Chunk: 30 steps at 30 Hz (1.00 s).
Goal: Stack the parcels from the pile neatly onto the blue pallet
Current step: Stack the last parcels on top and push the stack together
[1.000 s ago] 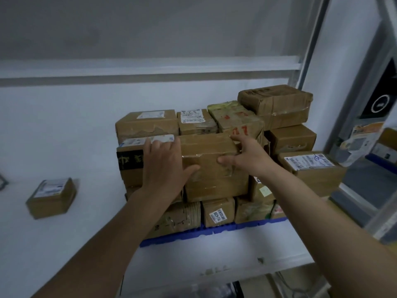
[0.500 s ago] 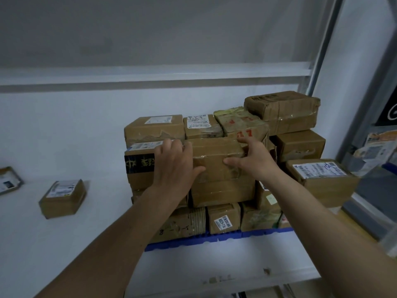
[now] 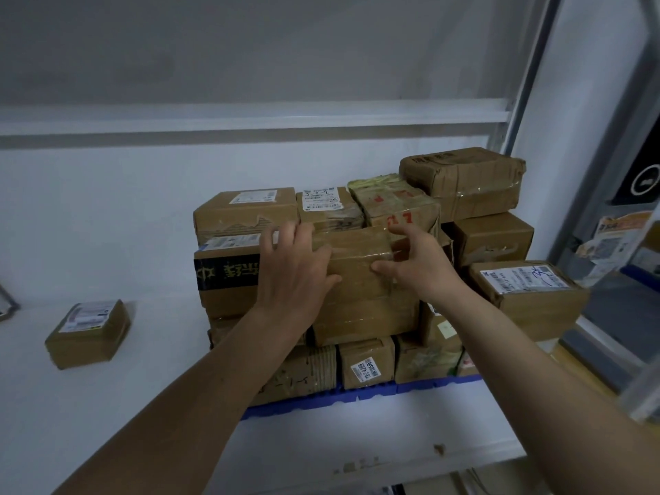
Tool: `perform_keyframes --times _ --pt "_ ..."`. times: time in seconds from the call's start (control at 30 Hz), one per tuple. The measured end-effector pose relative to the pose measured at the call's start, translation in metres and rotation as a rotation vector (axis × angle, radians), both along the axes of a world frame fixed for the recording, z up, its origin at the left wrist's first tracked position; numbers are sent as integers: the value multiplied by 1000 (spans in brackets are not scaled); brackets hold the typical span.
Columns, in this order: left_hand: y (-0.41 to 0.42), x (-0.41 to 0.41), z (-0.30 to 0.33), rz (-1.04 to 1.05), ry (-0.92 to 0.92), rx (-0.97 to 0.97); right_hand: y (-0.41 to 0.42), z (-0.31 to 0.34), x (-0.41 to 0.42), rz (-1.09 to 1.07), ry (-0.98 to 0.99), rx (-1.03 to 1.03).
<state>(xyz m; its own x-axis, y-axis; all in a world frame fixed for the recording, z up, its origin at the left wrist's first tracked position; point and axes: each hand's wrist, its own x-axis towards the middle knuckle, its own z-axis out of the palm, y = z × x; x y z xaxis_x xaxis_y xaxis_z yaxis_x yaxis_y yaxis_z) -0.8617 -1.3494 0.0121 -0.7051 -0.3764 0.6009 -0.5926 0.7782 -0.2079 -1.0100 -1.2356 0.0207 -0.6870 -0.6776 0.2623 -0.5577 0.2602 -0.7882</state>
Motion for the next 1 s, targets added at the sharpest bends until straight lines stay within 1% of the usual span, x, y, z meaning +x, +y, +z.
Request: perform_keyframes --times 0.23,0.3,0.37,0.43,0.47,0.5,0.57,0.63,0.7,0.77,0.83,0.9,1.0 --pt "3 -9 -4 -26 -58 19 3 -5 -1 31 17 7" --pt "2 -10 -4 -35 -56 42 4 -5 -2 46 36 3" --pt "2 -13 -4 -47 -71 81 7 -2 -4 92 47 42" --pt "2 -18 -4 -59 -86 103 10 2 -9 146 -4 44" --pt "2 -21 -3 -67 -92 106 11 4 -12 138 -44 -3" --pt "2 -25 -1 -73 -97 112 11 7 -14 85 -67 -76" --pt "1 -35 5 -65 -120 134 5 13 -23 -124 -22 -187" --pt "0 -45 11 -64 -159 160 -4 19 -31 -269 70 -154" --pt "-1 -55 15 -98 -216 235 -13 22 -38 -328 73 -86" --pt "-3 -65 20 -138 -268 375 -21 22 -48 -358 -68 -90" --pt "-4 -74 25 -169 -293 493 -24 19 -59 -336 -278 -132" --pt "-5 -80 26 -195 -302 533 -24 15 -66 -307 -427 -160" --pt "-4 -85 22 -226 -324 521 -24 10 -73 -275 -533 -235"
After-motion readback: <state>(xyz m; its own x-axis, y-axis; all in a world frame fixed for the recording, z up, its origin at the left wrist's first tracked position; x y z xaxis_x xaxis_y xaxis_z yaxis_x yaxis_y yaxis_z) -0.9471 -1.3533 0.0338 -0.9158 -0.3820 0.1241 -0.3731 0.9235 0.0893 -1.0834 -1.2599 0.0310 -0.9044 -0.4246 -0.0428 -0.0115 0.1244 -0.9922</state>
